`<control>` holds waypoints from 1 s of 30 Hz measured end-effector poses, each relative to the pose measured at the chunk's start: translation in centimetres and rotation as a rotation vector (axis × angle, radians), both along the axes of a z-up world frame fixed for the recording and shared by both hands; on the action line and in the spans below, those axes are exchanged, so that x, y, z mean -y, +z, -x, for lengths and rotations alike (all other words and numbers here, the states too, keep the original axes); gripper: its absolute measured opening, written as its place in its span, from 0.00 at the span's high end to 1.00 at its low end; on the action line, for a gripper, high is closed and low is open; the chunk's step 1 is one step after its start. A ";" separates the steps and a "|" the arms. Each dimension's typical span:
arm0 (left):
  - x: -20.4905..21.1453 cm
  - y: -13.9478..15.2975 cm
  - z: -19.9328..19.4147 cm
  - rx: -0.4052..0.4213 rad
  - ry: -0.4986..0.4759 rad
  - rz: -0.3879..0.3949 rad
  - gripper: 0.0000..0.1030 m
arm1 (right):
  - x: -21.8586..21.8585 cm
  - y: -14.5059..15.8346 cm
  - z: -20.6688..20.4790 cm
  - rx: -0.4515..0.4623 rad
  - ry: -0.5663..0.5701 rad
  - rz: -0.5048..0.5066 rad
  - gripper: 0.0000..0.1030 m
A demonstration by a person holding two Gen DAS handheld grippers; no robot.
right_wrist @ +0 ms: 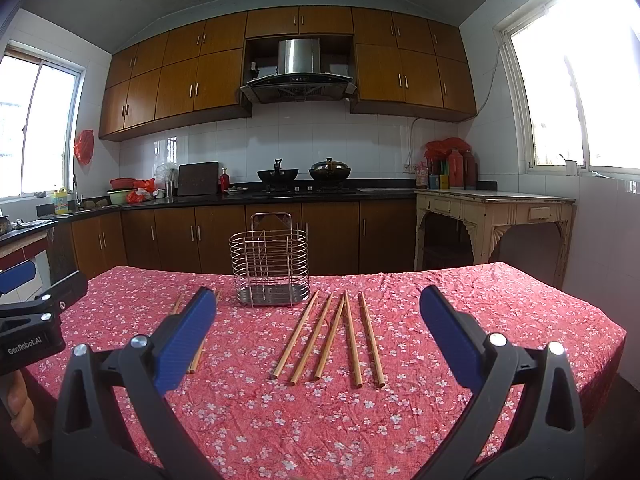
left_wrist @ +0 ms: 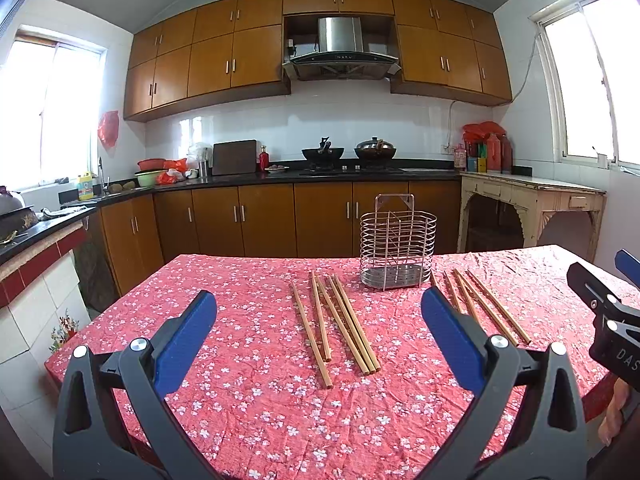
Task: Organize utensils
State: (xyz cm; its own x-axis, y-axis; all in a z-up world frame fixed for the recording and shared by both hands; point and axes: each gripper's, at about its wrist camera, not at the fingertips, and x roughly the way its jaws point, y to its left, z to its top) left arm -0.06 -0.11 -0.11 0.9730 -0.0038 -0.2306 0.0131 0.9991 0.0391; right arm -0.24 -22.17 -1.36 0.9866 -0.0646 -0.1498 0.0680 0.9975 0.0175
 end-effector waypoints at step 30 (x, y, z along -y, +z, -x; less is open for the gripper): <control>0.6 -1.4 -0.2 -0.010 -0.005 0.000 0.02 | 0.0 -0.2 -0.2 -0.004 0.001 -0.005 0.04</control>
